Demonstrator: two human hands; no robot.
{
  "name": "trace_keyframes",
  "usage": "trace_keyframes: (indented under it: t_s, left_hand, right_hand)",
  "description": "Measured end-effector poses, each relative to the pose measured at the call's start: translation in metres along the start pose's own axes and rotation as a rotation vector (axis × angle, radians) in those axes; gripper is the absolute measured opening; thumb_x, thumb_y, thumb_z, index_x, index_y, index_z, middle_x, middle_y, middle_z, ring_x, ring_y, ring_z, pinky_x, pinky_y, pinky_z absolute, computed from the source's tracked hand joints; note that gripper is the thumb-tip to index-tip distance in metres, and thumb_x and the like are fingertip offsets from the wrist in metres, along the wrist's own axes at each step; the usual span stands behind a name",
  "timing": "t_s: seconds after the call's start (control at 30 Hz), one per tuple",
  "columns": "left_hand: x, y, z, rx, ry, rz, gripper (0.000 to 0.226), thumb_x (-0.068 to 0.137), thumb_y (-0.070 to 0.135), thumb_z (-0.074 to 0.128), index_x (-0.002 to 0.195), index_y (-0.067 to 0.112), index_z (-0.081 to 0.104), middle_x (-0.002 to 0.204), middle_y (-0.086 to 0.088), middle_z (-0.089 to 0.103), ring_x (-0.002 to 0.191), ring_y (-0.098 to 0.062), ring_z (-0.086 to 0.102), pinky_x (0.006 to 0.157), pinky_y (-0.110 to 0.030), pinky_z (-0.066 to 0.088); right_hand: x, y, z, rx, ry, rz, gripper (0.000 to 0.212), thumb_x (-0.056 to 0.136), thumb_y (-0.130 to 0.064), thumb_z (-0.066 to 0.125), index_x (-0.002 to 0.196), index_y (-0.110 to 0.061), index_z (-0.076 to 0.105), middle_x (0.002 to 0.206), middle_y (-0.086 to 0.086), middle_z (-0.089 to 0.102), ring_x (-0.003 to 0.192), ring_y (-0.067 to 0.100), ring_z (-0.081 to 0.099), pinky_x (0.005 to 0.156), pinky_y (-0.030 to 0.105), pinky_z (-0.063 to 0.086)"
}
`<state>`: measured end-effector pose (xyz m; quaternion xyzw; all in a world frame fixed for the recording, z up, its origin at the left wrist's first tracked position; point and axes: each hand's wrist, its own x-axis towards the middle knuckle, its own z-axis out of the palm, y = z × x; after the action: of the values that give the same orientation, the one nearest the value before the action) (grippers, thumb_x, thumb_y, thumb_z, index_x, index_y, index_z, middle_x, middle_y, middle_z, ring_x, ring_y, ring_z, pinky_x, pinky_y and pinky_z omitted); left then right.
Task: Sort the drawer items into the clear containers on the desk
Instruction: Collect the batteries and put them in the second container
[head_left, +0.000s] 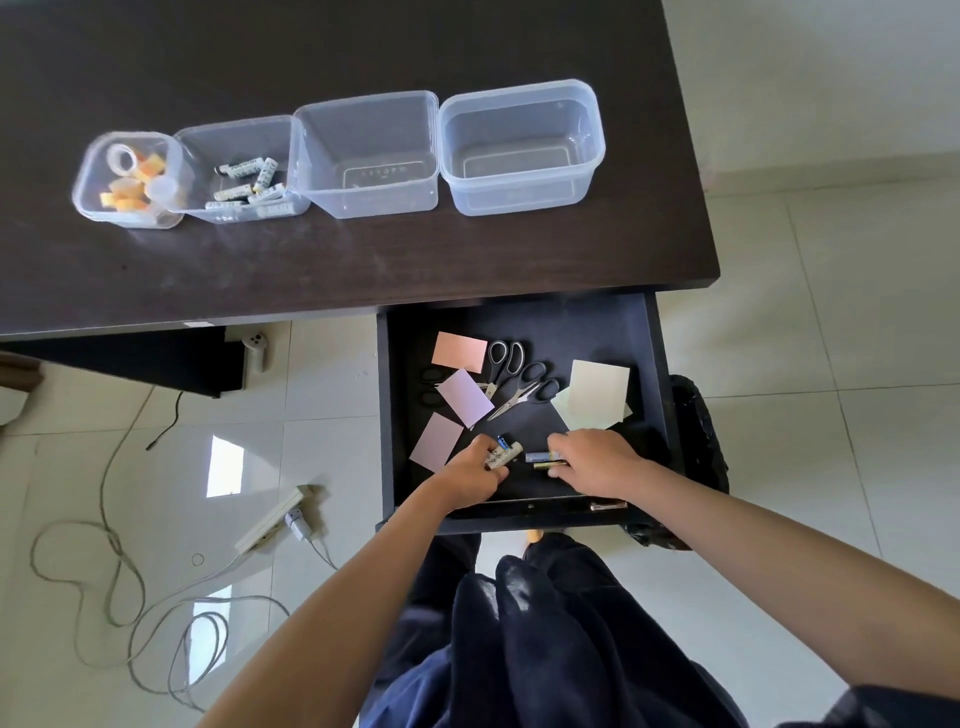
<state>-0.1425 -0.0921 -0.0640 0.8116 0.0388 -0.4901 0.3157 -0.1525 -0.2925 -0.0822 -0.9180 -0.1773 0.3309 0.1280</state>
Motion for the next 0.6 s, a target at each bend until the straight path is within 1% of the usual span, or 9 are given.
trace_keyframes:
  t_s: [0.07,0.1,0.17,0.23,0.3,0.37,0.47,0.53,0.6]
  left_hand:
    - [-0.008,0.005,-0.006,0.008,0.029,0.022,0.034,0.096,0.019,0.048,0.127,0.012,0.036,0.106,-0.008,0.048,0.086,-0.019,0.046,0.072,-0.028,0.038]
    - [-0.012,0.007,-0.01,0.007,0.038,0.036,0.034,0.096,0.019,0.048,0.127,0.012,0.036,0.106,-0.008,0.048,0.085,-0.019,0.046,0.073,-0.029,0.037]
    - [-0.022,0.014,-0.024,-0.007,0.06,0.074,0.034,0.097,0.019,0.048,0.128,0.012,0.036,0.106,-0.007,0.047,0.083,-0.018,0.047,0.072,-0.027,0.039]
    - [-0.033,0.022,-0.043,-0.017,0.106,0.124,0.033,0.097,0.02,0.048,0.127,0.014,0.036,0.105,-0.002,0.047,0.082,-0.015,0.049,0.068,-0.023,0.041]
    - [-0.042,0.028,-0.068,-0.042,0.158,0.17,0.028,0.097,0.019,0.048,0.123,0.016,0.038,0.103,-0.001,0.049,0.079,-0.01,0.049,0.065,-0.022,0.041]
    - [-0.047,0.033,-0.099,-0.062,0.213,0.213,0.023,0.096,0.017,0.049,0.118,0.016,0.04,0.101,-0.002,0.051,0.079,-0.01,0.049,0.068,-0.024,0.042]
    - [-0.054,0.039,-0.155,-0.043,0.295,0.258,0.025,0.095,0.016,0.05,0.118,0.015,0.042,0.099,-0.004,0.051,0.081,-0.016,0.048,0.072,-0.03,0.042]
    - [-0.058,0.042,-0.198,-0.063,0.345,0.288,0.023,0.094,0.016,0.051,0.116,0.015,0.044,0.094,-0.003,0.05,0.076,-0.015,0.046,0.069,-0.029,0.04]
    - [-0.063,0.043,-0.244,-0.081,0.371,0.317,0.021,0.094,0.017,0.051,0.114,0.017,0.045,0.09,-0.002,0.051,0.07,-0.013,0.045,0.062,-0.026,0.039]
  right_hand:
    - [-0.006,-0.003,-0.01,0.026,0.032,-0.002,0.024,0.094,-0.037,0.053,0.1,-0.014,0.05,0.096,0.006,0.063,0.085,0.027,0.058,0.059,0.03,0.032]
    - [-0.008,-0.006,-0.016,0.041,0.052,-0.006,0.025,0.093,-0.038,0.053,0.099,-0.014,0.05,0.095,0.006,0.063,0.084,0.027,0.058,0.059,0.03,0.032]
    - [-0.01,-0.013,-0.031,0.081,0.107,-0.014,0.026,0.092,-0.04,0.053,0.096,-0.015,0.05,0.092,0.005,0.064,0.082,0.027,0.057,0.059,0.031,0.032]
    - [-0.01,-0.022,-0.051,0.127,0.198,-0.032,0.026,0.091,-0.04,0.055,0.095,-0.015,0.051,0.089,0.004,0.064,0.082,0.027,0.057,0.06,0.03,0.031]
    - [-0.006,-0.033,-0.075,0.152,0.29,-0.038,0.026,0.09,-0.04,0.057,0.09,-0.015,0.051,0.079,0.0,0.059,0.075,0.026,0.055,0.056,0.03,0.029]
    - [0.0,-0.044,-0.106,0.162,0.373,-0.024,0.026,0.089,-0.04,0.058,0.087,-0.015,0.05,0.068,-0.007,0.051,0.068,0.022,0.049,0.053,0.031,0.033]
    - [0.019,-0.065,-0.157,0.2,0.494,-0.038,0.021,0.089,-0.038,0.058,0.092,-0.018,0.055,0.062,-0.008,0.051,0.06,0.014,0.046,0.054,0.03,0.038]
    - [0.036,-0.085,-0.191,0.221,0.563,-0.056,0.02,0.089,-0.038,0.058,0.092,-0.017,0.056,0.055,-0.009,0.047,0.055,0.011,0.045,0.052,0.028,0.036]
    - [0.058,-0.107,-0.222,0.253,0.644,-0.061,0.021,0.089,-0.036,0.06,0.09,-0.016,0.058,0.053,-0.011,0.045,0.052,0.011,0.045,0.05,0.028,0.037]
